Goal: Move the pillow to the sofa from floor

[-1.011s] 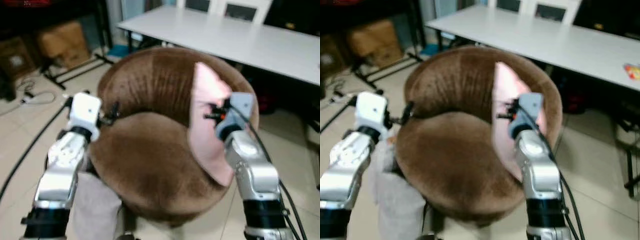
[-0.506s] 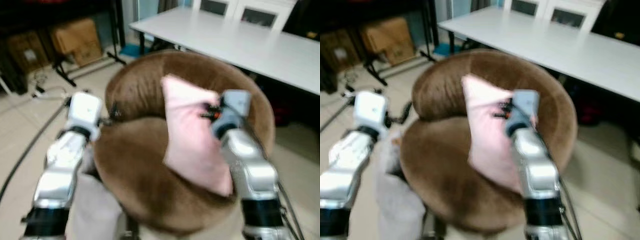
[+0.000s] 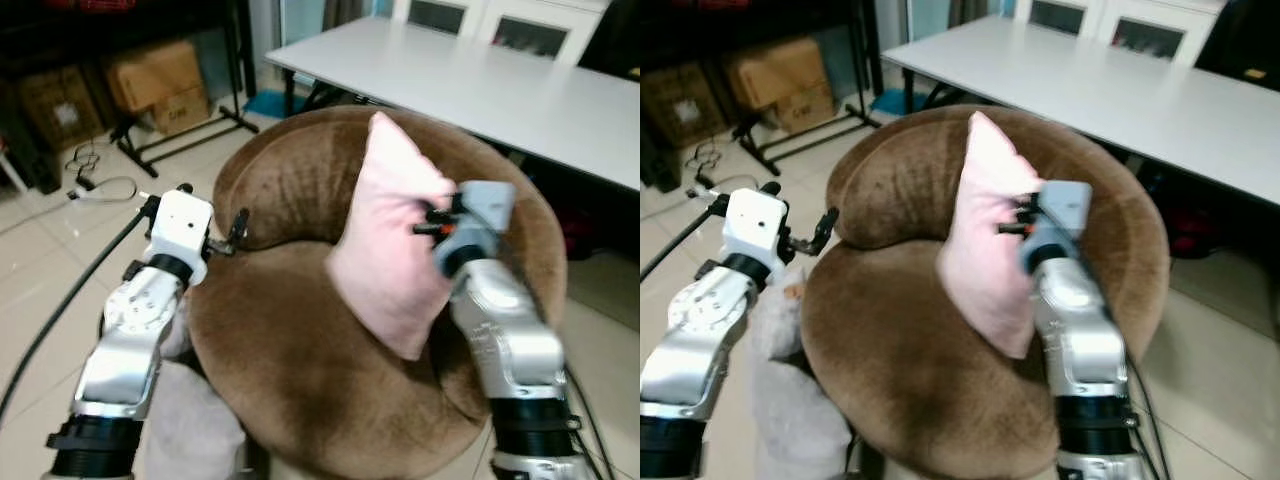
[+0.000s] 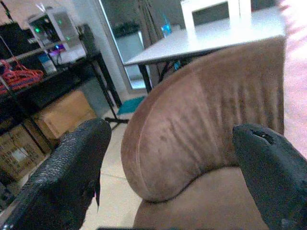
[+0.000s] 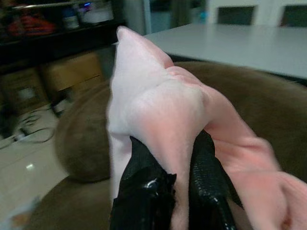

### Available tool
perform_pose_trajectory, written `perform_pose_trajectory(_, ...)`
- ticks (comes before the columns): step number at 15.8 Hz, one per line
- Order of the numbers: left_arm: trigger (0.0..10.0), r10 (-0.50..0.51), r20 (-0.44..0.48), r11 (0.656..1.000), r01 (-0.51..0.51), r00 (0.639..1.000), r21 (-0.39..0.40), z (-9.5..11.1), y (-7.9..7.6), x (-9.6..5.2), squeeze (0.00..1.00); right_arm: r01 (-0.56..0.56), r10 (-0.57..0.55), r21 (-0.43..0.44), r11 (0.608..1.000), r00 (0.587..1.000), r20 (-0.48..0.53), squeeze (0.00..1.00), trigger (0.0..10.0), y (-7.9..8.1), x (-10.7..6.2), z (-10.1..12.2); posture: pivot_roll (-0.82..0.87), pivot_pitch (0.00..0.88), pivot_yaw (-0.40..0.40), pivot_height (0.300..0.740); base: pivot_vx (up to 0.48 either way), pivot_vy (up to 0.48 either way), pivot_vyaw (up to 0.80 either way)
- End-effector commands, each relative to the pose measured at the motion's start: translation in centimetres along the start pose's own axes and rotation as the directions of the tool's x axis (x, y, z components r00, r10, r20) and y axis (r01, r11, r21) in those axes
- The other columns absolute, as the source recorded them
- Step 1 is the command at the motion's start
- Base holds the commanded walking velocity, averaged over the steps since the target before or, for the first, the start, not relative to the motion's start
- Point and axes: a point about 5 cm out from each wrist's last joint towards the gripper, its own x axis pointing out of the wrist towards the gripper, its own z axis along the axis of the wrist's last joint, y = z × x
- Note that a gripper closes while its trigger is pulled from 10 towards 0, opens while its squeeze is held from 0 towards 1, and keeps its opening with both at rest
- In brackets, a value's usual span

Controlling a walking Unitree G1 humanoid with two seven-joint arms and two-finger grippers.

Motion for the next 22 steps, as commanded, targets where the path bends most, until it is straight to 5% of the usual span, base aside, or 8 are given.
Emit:
perform_pose_trajectory(1, 10.0, -0.069, 0.01, 0.997, 0.069, 0.998, 0.021, 0.3, -0.7, -0.1, 0.0, -0.003, 0.004, -0.014, 1.0, 0.999, 0.049, 0.0, 10.0, -0.2, 0.2, 1.9, -0.04, 0.0, -0.022, 0.74, 0.0, 0.0, 0.0)
perform_pose_trajectory(7, 10.0, -0.193, -0.02, 0.978, 0.194, 0.981, 0.079, 0.0, 0.1, -0.6, 0.0, -0.077, 0.077, 0.005, 0.997, 0.993, -0.093, 0.0, 10.0, 1.4, 0.7, 2.0, -0.03, 0.0, -0.019, 0.74, 0.0, 0.0, 0.0)
perform_pose_trajectory(10, 10.0, -0.323, -0.052, 0.939, 0.327, 0.945, 0.108, -0.3, -0.1, -1.3, 0.0, 0.013, 0.034, 0.226, 0.974, 0.978, -0.204, 0.0, 10.0, 2.6, 2.1, 1.4, -0.03, 0.0, -0.012, 0.74, 0.0, 0.0, 0.0)
perform_pose_trajectory(12, 10.0, -0.375, -0.059, 0.919, 0.38, 0.925, 0.108, -0.4, -0.4, -1.5, 0.0, 0.115, -0.024, 0.373, 0.921, 0.971, -0.239, 0.0, 10.0, 2.3, 3.2, 1.2, -0.03, 0.0, -0.007, 0.74, 0.0, 0.0, 0.0)
perform_pose_trajectory(14, 10.0, -0.41, -0.07, 0.904, 0.415, 0.91, 0.1, -0.4, -0.5, -1.7, 0.0, 0.209, -0.098, 0.424, 0.881, 0.958, -0.269, 0.0, 10.0, 1.2, 4.1, 0.8, -0.02, 0.0, -0.006, 0.74, 0.0, 0.0, 0.0)
perform_pose_trajectory(18, 10.0, -0.477, -0.124, 0.87, 0.488, 0.87, 0.078, -1.2, -0.2, -2.5, 0.0, 0.448, -0.321, 0.349, 0.823, 0.874, -0.363, 0.0, 10.0, -3.0, 6.3, -1.1, -0.02, 0.0, -0.007, 0.74, 0.0, 0.0, 0.0)
perform_pose_trajectory(20, 10.0, -0.474, -0.133, 0.87, 0.486, 0.871, 0.083, -1.4, -0.2, -2.5, 0.0, 0.409, -0.269, 0.365, 0.836, 0.887, -0.376, 0.0, 10.0, -2.7, 6.9, -2.0, -0.02, 0.0, -0.007, 0.74, 0.0, 0.0, 0.0)
perform_pose_trajectory(22, 10.0, -0.474, -0.137, 0.87, 0.487, 0.87, 0.081, -1.4, -0.1, -2.4, 0.0, 0.42, -0.281, 0.288, 0.861, 0.864, -0.419, 0.02, 10.0, -3.2, 6.9, -3.5, -0.01, 0.0, -0.01, 0.74, 0.0, 0.0, 0.0)
